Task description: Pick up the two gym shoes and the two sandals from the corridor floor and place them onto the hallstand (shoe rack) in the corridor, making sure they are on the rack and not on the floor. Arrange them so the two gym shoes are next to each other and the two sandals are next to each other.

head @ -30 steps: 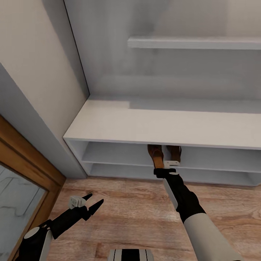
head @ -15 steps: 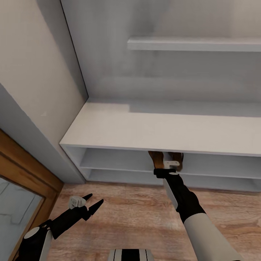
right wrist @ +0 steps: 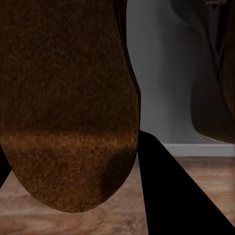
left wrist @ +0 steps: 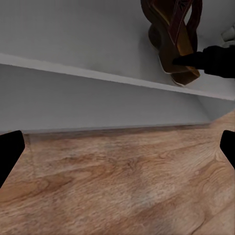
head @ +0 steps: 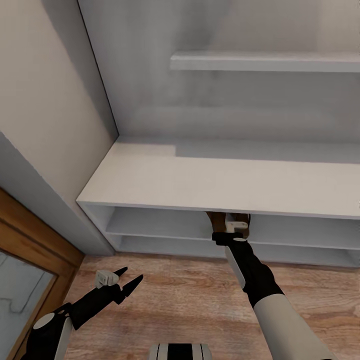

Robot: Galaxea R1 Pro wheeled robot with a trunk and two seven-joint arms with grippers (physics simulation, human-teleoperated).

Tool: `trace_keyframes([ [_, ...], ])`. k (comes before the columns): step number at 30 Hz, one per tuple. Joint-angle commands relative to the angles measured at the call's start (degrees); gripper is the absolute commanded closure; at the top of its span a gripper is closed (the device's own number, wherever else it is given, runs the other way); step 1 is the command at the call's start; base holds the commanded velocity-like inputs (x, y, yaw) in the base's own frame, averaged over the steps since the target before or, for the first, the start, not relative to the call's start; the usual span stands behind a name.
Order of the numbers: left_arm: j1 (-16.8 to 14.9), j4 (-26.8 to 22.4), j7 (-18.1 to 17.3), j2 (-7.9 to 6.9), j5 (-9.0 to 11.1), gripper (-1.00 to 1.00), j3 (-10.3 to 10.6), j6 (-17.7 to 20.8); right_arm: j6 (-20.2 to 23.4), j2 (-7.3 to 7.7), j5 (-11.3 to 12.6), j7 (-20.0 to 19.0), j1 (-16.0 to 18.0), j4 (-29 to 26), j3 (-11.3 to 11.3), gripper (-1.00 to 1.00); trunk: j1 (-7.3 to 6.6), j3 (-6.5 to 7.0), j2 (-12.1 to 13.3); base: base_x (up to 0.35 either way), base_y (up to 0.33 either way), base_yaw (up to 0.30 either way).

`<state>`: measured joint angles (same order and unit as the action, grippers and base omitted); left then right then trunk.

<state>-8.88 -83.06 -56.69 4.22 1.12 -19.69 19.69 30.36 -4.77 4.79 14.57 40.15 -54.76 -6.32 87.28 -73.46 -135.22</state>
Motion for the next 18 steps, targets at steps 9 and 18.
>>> trace_keyframes([
  [9,0.0,-0.1,0.0,0.0,0.0,-1.0,0.1,0.0,-0.3,0.03,0.2,0.0,0.0,0.0,0.1,1.0,0.0,0.0,0.0,0.002,-0.004,0.0],
  [18,0.0,-0.3,0.0,0.0,0.0,-1.0,0.0,0.0,-0.3,0.03,0.2,0.0,0.0,0.0,0.0,1.0,0.0,0.0,0.0,0.02,-0.003,0.0],
])
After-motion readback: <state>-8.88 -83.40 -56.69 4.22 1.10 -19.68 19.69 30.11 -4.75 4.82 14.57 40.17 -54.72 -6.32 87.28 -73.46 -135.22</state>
